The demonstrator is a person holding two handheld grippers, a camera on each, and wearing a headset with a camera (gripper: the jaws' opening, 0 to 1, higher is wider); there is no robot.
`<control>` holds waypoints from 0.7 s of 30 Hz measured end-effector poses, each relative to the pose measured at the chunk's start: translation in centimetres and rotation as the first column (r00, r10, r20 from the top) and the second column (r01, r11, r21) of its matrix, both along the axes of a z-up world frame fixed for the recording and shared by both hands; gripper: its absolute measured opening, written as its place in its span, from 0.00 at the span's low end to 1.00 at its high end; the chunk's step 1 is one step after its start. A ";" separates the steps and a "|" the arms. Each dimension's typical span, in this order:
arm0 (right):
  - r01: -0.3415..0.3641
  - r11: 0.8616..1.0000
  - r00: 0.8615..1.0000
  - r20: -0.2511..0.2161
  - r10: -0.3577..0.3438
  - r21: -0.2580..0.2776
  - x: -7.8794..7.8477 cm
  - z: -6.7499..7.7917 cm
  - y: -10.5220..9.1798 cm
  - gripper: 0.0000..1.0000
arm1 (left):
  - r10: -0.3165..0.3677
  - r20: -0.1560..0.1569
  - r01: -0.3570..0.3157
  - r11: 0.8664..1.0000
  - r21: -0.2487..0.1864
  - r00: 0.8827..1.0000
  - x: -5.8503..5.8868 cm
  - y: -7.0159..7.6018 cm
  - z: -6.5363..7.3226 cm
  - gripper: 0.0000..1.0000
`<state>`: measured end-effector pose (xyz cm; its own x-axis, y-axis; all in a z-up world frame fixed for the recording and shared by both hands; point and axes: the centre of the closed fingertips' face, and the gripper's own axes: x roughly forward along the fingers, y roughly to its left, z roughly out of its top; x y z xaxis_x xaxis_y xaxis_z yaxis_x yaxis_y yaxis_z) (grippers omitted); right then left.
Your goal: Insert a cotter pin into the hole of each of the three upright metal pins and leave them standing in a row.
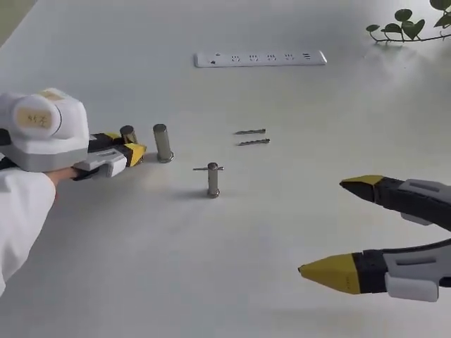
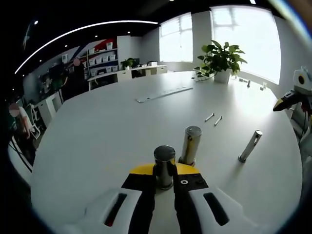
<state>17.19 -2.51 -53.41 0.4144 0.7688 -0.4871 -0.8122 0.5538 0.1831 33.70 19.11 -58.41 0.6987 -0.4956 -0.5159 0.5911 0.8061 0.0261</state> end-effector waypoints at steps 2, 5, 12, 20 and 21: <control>-0.002 1.000 1.000 0.002 0.002 0.001 0.0 0.1 0.0 0.89 | -0.006 0.005 0.006 1.000 0.006 1.000 -0.3 0.0 0.3 0.11; -0.005 1.000 1.000 0.005 0.005 0.001 0.0 0.1 0.1 0.89 | -0.001 0.016 0.001 1.000 -0.008 1.000 -0.8 -0.1 1.3 0.11; -0.015 1.000 1.000 0.023 0.015 0.006 0.0 0.5 0.4 0.89 | -0.028 0.050 0.029 0.999 -0.026 0.998 -3.0 -1.4 3.7 0.11; -0.026 1.000 0.999 0.042 0.026 0.016 -0.4 1.0 0.6 0.88 | -0.074 0.059 0.075 0.997 -0.029 0.996 -6.0 -3.6 5.0 0.11; -0.027 1.000 0.999 0.044 0.026 0.015 -0.5 1.0 0.5 0.88 | -0.080 0.061 0.081 0.996 -0.028 0.995 -6.4 -4.0 5.1 0.11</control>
